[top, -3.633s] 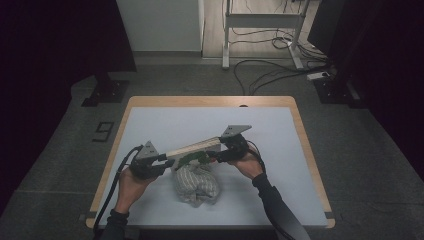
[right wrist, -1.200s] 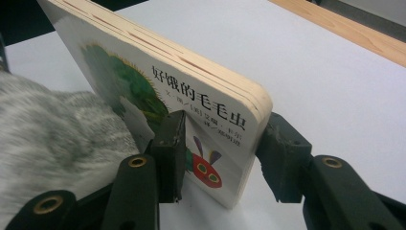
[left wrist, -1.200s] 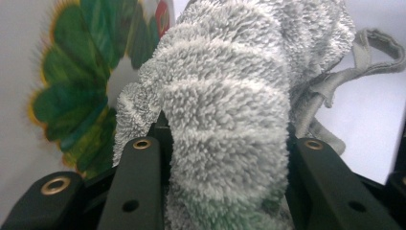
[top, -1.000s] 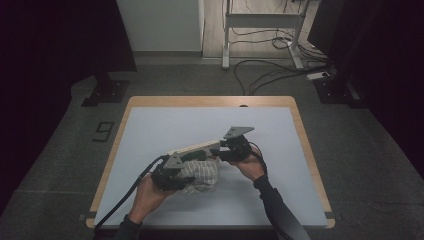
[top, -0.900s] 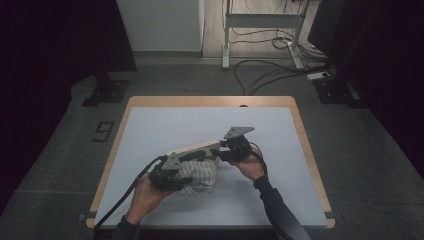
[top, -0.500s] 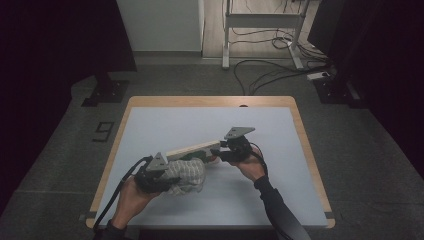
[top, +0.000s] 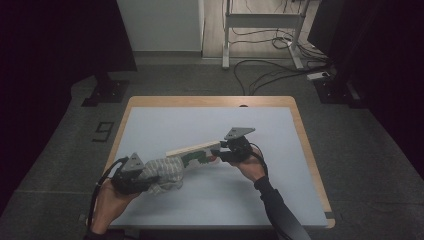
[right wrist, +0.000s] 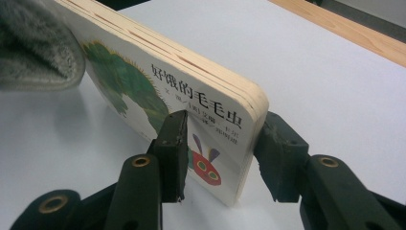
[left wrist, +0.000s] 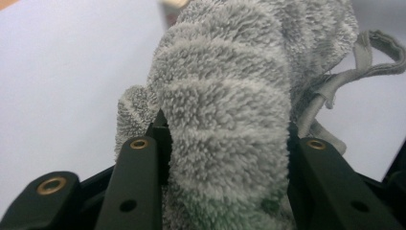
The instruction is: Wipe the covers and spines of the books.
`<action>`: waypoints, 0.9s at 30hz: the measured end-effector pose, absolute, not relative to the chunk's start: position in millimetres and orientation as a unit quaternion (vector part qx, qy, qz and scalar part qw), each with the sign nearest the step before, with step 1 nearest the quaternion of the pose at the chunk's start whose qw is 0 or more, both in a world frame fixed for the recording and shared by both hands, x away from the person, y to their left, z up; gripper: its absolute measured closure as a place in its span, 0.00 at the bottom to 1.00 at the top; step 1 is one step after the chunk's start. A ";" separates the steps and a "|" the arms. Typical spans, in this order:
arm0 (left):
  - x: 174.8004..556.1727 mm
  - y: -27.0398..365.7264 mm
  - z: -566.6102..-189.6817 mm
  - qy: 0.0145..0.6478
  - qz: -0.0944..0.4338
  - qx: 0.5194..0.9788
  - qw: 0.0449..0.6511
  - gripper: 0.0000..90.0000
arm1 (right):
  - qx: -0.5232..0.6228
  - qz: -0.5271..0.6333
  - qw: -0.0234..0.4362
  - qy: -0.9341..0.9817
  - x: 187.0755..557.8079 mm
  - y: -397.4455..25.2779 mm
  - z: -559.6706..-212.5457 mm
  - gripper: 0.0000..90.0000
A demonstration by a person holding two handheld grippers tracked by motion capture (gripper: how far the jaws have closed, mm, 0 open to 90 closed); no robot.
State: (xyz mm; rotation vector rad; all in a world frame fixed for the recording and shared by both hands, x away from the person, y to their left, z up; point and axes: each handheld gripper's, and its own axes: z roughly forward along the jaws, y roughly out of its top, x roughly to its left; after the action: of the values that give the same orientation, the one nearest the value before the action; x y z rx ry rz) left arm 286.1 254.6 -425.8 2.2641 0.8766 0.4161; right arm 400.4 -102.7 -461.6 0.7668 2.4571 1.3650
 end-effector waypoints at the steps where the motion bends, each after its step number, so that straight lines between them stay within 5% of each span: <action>1: 285.5 258.5 -425.9 0.341 0.162 0.865 0.331 0.66 | 0.261 0.465 0.114 0.838 400.4 -102.7 -461.6 0.62; 14: 294.2 300.2 -427.8 0.395 0.188 0.846 0.304 0.66 | 0.263 0.463 0.116 0.838 400.4 -102.1 -461.4 0.62; 27: 319.8 270.7 -425.4 0.377 0.192 0.856 0.297 0.66 | 0.262 0.463 0.117 0.839 399.9 -101.9 -461.3 0.62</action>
State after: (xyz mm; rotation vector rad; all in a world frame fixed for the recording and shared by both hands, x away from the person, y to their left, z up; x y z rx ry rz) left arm 319.8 270.7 -425.4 2.2767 1.0030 0.5099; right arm 399.9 -101.9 -461.3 0.7672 2.4543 1.3540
